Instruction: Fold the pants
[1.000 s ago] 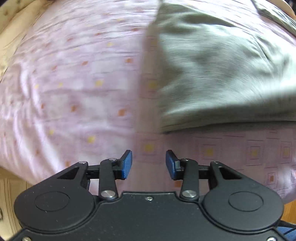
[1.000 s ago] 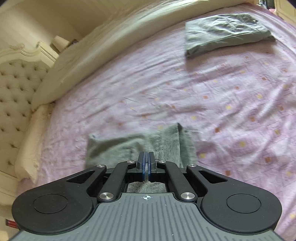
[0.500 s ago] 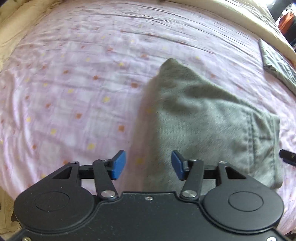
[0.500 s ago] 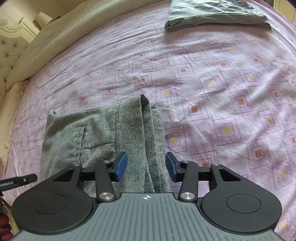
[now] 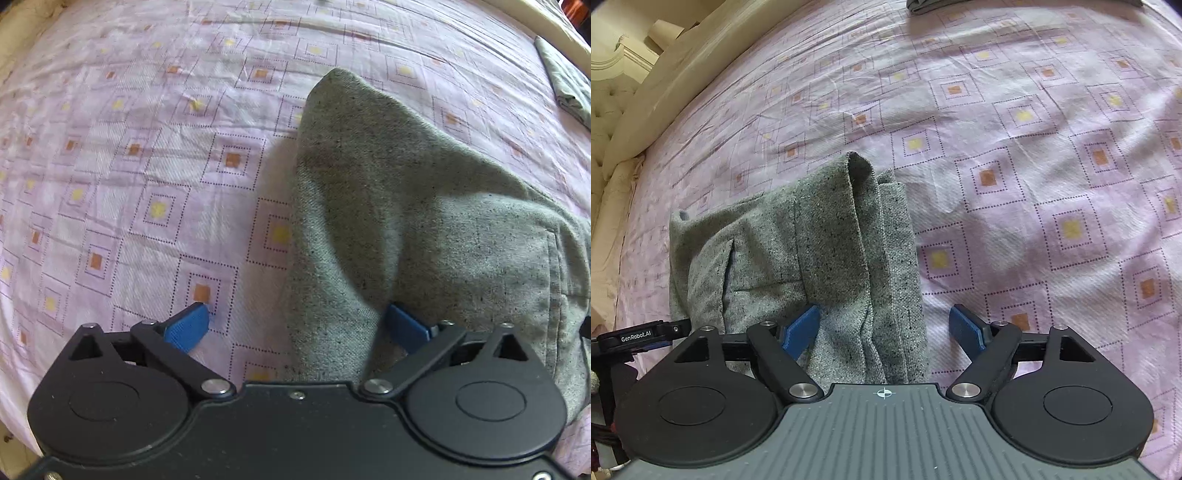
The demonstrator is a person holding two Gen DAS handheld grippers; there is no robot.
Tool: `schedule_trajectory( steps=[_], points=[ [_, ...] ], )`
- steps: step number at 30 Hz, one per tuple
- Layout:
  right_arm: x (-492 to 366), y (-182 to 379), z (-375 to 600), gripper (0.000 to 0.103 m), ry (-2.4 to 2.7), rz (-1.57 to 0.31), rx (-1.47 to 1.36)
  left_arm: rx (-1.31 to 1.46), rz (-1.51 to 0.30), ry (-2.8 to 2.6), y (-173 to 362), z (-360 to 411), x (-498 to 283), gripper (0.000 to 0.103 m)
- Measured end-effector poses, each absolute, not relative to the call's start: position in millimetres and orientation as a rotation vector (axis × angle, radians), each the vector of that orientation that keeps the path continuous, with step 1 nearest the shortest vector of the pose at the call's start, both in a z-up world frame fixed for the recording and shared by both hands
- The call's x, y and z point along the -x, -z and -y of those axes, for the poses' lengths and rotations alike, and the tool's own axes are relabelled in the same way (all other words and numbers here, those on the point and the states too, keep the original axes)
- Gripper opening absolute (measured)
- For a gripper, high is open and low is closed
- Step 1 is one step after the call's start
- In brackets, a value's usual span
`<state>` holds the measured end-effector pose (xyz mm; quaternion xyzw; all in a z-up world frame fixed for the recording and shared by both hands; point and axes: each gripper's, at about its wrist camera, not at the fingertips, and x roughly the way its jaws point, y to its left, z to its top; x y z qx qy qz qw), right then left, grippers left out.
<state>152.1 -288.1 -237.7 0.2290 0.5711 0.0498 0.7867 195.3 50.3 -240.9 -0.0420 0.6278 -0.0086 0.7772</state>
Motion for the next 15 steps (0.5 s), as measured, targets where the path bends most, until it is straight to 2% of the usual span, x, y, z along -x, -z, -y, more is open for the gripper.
schedule_trajectory(
  steps=[2, 4, 5, 6, 7, 8, 9, 15],
  points=[
    [-153.1, 237.9, 288.4, 0.078, -0.104, -1.233, -0.505, 0.135, -1.365, 0.028, 242.9, -56.4, -196.6, 0.103],
    [-151.3, 237.7, 292.6, 0.073, -0.104, -1.225, -0.545, 0.146, -1.367, 0.032, 242.3, -57.1, -196.0, 0.103],
    [-150.3, 237.4, 293.8, 0.048, -0.127, -1.216, -0.573, 0.157, -1.365, 0.041, 241.5, -57.4, -195.3, 0.101],
    [-149.2, 238.0, 295.6, 0.023, -0.160, -1.207, -0.628, 0.173, -1.359, 0.055, 239.4, -58.0, -194.3, 0.086],
    [-146.7, 236.4, 296.6, 0.022, -0.140, -1.202, -0.658, 0.197, -1.337, 0.083, 233.6, -58.7, -192.1, 0.071],
    [-144.1, 233.0, 295.4, 0.019, -0.140, -1.194, -0.658, 0.251, -1.320, 0.142, 227.6, -60.1, -190.2, 0.023],
    [-141.6, 226.7, 292.1, 0.018, -0.139, -1.185, -0.626, 0.306, -1.328, 0.160, 223.6, -60.5, -189.2, 0.015],
    [-135.3, 170.8, 267.8, 0.016, -0.154, -1.109, -0.525, 0.351, -1.258, 0.110, 186.4, -69.2, -179.1, 0.008]
  ],
)
